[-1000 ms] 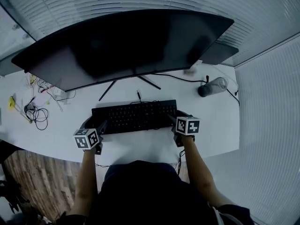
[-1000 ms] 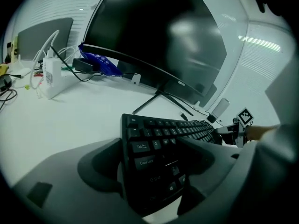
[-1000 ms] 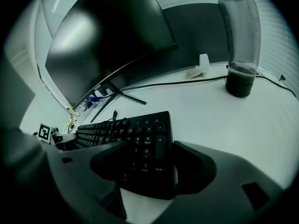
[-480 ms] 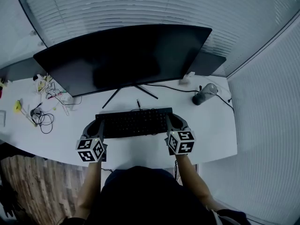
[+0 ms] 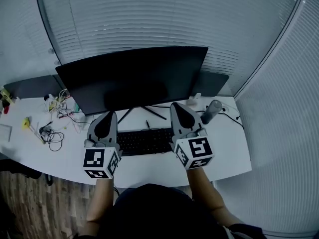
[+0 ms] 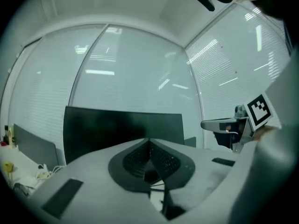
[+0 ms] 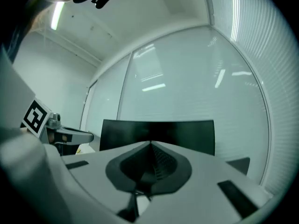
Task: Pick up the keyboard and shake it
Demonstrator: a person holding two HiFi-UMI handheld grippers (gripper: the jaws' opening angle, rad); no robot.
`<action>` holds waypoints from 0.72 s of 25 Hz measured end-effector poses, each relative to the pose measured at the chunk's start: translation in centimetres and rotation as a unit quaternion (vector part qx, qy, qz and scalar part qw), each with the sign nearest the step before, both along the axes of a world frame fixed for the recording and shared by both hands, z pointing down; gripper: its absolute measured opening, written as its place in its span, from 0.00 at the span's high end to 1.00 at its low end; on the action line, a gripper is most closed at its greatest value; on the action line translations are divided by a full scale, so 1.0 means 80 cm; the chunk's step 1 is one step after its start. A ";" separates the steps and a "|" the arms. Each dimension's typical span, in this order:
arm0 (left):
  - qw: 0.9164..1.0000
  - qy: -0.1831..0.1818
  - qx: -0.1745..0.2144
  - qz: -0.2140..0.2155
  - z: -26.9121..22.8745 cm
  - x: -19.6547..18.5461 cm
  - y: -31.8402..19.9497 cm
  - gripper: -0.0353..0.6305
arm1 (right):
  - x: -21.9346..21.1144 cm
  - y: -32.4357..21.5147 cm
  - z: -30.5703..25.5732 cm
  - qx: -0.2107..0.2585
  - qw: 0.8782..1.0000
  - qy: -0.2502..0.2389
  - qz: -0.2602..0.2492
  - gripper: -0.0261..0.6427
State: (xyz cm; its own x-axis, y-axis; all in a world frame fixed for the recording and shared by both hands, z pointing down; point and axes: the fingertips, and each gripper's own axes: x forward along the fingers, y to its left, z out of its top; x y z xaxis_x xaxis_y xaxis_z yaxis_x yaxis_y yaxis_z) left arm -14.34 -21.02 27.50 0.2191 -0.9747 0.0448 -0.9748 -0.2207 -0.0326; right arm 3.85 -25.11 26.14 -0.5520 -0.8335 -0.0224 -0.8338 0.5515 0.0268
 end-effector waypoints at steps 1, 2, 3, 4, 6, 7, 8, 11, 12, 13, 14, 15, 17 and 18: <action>1.000 -0.004 0.015 0.000 -0.020 0.002 0.002 0.91 | 0.000 0.004 -0.024 0.023 1.000 0.001 0.003 0.92; 1.000 -0.007 0.028 -0.001 -0.038 0.005 0.005 0.91 | -0.001 0.009 -0.045 0.042 0.999 0.002 0.005 0.92; 0.999 -0.009 0.038 -0.002 -0.052 0.007 0.008 0.91 | -0.002 0.015 -0.061 0.057 0.998 0.002 0.007 0.92; 0.999 -0.011 0.046 -0.002 -0.062 0.009 0.011 0.91 | -0.002 0.020 -0.072 0.067 0.998 0.001 0.008 0.92; 0.998 -0.011 0.054 -0.002 -0.072 0.014 0.013 0.91 | -0.002 0.028 -0.081 0.076 0.997 0.003 0.006 0.92; 0.998 -0.010 0.054 -0.002 -0.073 0.017 0.014 0.91 | -0.001 0.030 -0.080 0.075 0.997 0.003 0.005 0.92; 0.999 -0.008 0.053 -0.001 -0.072 0.020 0.015 0.91 | 0.001 0.032 -0.077 0.072 0.997 0.002 0.004 0.92; 0.999 -0.008 0.051 -0.001 -0.070 0.025 0.020 0.91 | 0.003 0.034 -0.067 0.062 0.998 -0.003 -0.002 0.92; 0.999 -0.008 0.052 -0.002 -0.070 0.027 0.021 0.91 | 0.003 0.034 -0.065 0.060 0.998 -0.004 -0.004 0.92; 0.999 -0.009 0.053 -0.003 -0.071 0.028 0.023 0.91 | 0.003 0.034 -0.064 0.059 0.998 -0.006 -0.006 0.92; 0.998 -0.009 0.054 -0.004 -0.072 0.028 0.023 0.91 | 0.004 0.034 -0.063 0.058 0.998 -0.007 -0.008 0.92; 0.998 -0.010 0.055 -0.006 -0.074 0.029 0.024 0.91 | 0.004 0.034 -0.064 0.057 0.998 -0.008 -0.009 0.92; 0.998 -0.011 0.056 -0.008 -0.075 0.029 0.023 0.91 | 0.004 0.032 -0.064 0.057 0.998 -0.009 -0.012 0.92; 0.998 -0.012 0.056 -0.009 -0.075 0.030 0.023 0.91 | 0.005 0.030 -0.062 0.056 0.998 -0.009 -0.013 0.92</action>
State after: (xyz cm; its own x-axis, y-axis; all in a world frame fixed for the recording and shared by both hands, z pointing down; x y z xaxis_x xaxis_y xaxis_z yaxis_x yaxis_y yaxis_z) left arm -11.93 -19.19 21.51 0.2016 -0.9776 -0.0602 -0.9773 -0.1967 -0.0788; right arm 4.24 -22.67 21.16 -0.5725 -0.8104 -0.1248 -0.8198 0.5677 0.0747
